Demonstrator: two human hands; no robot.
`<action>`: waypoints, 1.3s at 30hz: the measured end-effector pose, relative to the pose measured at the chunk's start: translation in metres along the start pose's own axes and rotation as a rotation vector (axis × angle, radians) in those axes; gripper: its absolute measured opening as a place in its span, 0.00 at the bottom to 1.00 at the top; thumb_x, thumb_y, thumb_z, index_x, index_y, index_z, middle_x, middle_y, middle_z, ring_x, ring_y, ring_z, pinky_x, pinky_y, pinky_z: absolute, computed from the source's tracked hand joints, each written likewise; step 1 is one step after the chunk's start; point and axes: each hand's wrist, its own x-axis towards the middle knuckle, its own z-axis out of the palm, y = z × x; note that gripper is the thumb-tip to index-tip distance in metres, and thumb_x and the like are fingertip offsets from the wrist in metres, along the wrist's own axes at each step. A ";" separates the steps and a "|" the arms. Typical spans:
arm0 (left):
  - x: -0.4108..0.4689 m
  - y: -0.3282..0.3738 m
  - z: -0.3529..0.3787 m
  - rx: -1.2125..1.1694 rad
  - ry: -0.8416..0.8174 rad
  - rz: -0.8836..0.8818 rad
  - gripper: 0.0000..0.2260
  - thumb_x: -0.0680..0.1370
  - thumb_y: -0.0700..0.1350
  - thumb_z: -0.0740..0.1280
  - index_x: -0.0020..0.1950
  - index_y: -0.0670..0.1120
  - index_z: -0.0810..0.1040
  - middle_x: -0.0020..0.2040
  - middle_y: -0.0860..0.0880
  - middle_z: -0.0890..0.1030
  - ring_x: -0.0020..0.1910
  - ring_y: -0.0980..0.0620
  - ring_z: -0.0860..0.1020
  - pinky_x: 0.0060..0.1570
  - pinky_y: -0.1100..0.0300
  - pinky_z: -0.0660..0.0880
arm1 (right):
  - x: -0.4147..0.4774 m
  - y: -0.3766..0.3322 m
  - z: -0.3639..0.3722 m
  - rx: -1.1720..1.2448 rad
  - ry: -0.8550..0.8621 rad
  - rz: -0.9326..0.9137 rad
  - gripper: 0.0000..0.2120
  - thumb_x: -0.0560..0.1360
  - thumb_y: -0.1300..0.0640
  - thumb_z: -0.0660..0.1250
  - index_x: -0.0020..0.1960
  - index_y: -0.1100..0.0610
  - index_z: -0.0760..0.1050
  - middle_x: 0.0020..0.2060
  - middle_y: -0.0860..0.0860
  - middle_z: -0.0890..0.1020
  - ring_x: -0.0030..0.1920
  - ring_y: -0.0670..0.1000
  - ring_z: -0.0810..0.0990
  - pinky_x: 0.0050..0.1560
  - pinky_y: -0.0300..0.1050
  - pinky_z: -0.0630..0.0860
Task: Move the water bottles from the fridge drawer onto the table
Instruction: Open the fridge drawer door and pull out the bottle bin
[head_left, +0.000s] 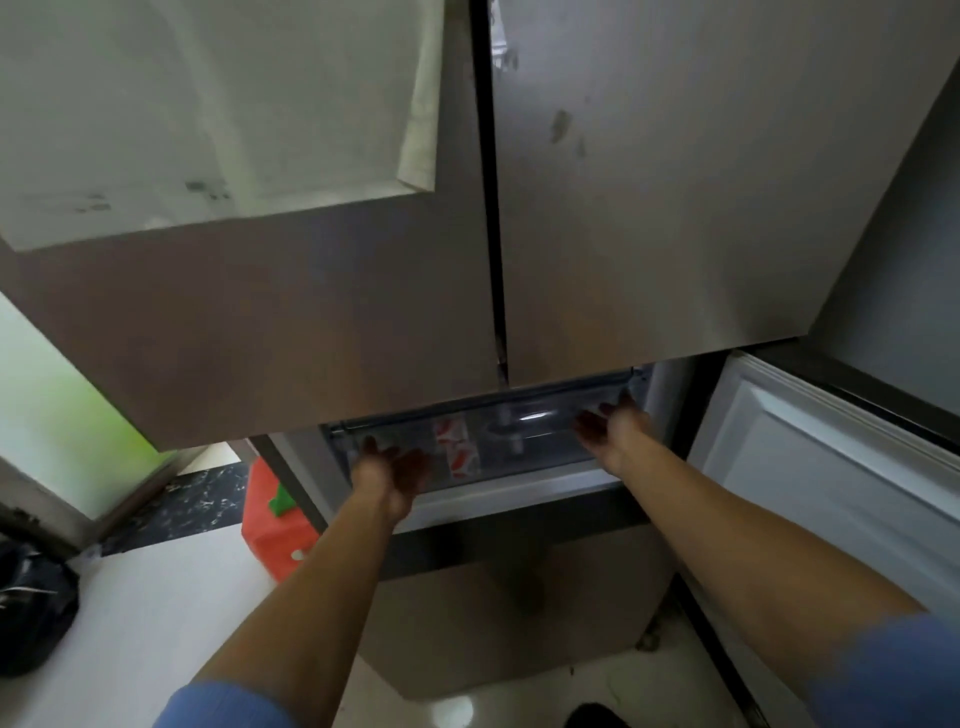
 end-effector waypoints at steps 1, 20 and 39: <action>0.012 -0.001 0.005 -0.068 -0.009 0.015 0.22 0.83 0.55 0.52 0.71 0.42 0.62 0.57 0.37 0.74 0.46 0.39 0.76 0.51 0.43 0.74 | 0.008 0.000 0.002 0.053 -0.015 0.013 0.16 0.82 0.49 0.56 0.60 0.60 0.70 0.45 0.58 0.78 0.41 0.57 0.79 0.49 0.54 0.78; -0.006 -0.019 0.012 -0.187 -0.102 -0.045 0.30 0.81 0.62 0.42 0.77 0.44 0.54 0.69 0.36 0.71 0.65 0.37 0.74 0.61 0.46 0.70 | 0.019 0.007 -0.005 0.025 -0.101 0.120 0.19 0.82 0.43 0.51 0.53 0.56 0.73 0.37 0.53 0.80 0.37 0.51 0.79 0.29 0.37 0.69; -0.154 -0.075 -0.049 -0.027 0.054 -0.168 0.26 0.82 0.60 0.45 0.62 0.39 0.66 0.52 0.34 0.78 0.46 0.41 0.78 0.46 0.51 0.76 | -0.102 0.045 -0.110 -0.032 0.106 0.161 0.23 0.82 0.41 0.44 0.43 0.57 0.66 0.33 0.59 0.81 0.23 0.50 0.72 0.22 0.36 0.60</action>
